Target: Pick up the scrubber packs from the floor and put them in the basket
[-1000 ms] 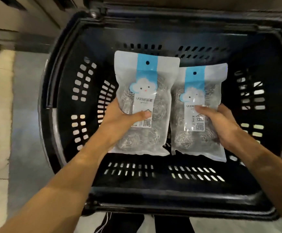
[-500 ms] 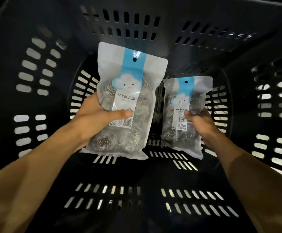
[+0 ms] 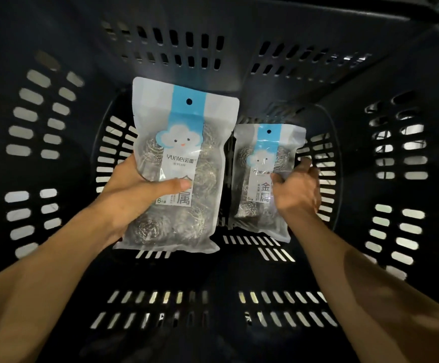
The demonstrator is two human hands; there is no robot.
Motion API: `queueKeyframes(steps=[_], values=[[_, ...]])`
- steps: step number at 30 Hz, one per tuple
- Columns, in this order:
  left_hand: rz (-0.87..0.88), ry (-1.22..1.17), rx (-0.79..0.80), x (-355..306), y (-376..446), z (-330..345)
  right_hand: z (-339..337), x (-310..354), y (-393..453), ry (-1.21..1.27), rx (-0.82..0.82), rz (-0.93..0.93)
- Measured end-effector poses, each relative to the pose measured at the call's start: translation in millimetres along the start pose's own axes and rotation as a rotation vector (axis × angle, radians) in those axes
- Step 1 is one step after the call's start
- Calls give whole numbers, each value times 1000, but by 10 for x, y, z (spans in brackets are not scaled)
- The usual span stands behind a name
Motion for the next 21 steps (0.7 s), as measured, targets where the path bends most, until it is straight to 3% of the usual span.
queueKeyframes(steps=[12,17,21], values=[[-172,87,-49,507,403,197,-1024,221,-652,102,-179,-645],[-246,70,44,814,683,356,-1046,245,-761,22,-273,-743],[-224,151,-9,904,767,385,-981,237,-795,-39,-254,-775]])
Point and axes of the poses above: each hand's wrist, its own y-axis towards the middle knuckle, its own z-axis out of the palm, x = y × z, the point moved 4 cm from there along y, towards the middle knuckle, and after that the axes turned 6 degrees about z, right-handed, at the moved point
